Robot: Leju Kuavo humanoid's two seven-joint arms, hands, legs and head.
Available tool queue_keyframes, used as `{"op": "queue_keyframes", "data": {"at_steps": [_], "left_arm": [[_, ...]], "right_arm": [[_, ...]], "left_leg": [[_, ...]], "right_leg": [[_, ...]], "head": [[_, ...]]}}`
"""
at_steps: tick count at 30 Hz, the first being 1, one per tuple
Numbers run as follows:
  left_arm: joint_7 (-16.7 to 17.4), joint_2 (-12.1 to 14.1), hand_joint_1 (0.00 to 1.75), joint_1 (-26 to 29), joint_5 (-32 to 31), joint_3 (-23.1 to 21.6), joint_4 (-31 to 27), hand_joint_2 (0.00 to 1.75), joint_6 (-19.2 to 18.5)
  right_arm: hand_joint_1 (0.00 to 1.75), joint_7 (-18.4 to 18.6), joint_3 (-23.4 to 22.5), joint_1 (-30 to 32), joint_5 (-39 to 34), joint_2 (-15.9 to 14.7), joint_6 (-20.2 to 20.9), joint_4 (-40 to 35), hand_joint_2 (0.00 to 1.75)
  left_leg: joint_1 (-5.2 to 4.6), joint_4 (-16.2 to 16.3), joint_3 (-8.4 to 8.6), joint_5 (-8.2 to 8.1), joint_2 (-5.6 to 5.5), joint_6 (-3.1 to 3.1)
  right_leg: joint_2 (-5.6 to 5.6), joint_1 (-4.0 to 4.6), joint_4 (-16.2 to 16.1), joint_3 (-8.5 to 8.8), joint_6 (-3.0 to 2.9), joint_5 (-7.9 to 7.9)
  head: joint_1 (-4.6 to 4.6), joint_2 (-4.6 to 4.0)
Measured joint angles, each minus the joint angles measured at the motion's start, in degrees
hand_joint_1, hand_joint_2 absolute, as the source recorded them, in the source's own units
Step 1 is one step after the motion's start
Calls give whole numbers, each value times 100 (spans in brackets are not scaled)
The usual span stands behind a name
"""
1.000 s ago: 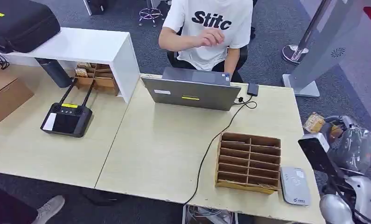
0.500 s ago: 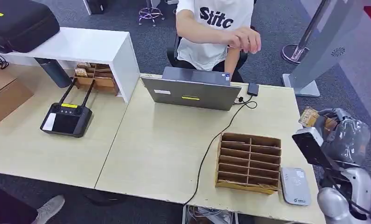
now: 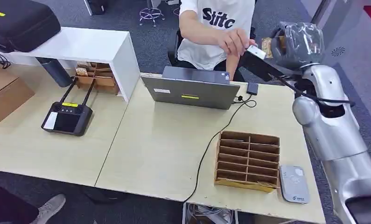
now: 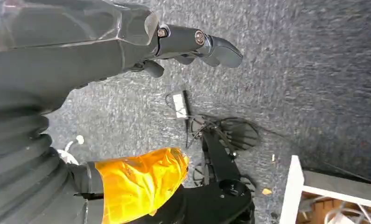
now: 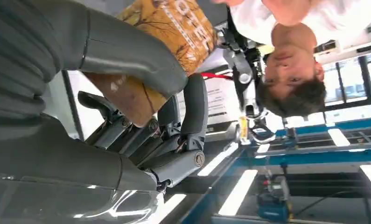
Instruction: Pass the card to the sensor for recognition and then transmit it.
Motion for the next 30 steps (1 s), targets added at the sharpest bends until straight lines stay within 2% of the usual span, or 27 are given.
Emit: {"op": "queue_keyframes", "data": {"at_steps": [4,5,8,14,30], "left_arm": [[-33,83,0,-97,-17,110,327,175,9],[-13,97,0,-111,-28,123,383,175,20],[181,121,0,-132,-124,205,438,175,7],[496,61,0,-106,-359,492,381,175,-192],[671,-277,0,-94,-608,990,-124,175,-557]], "right_arm": [[175,38,250,-337,9,118,13,399,175],[175,138,302,-403,68,149,156,465,175],[175,448,477,-751,105,402,441,1007,175],[175,545,593,-1189,-125,757,481,1798,175],[175,490,619,-1218,-459,945,494,2176,175]], "left_leg": [[0,0,-9,-1,-2,0],[-1,0,-16,-1,-1,1],[-2,0,-21,-1,7,1],[-2,1,-20,-1,3,1],[-2,2,-23,-1,1,1]], "right_leg": [[-2,0,-1,-3,0,0],[-2,-1,-1,-5,1,0],[6,-2,-2,-17,2,2],[0,-1,-3,-20,2,2],[-1,-1,-3,-23,2,2]], "head": [[2,0],[4,0],[4,0],[2,0],[2,0]]}}
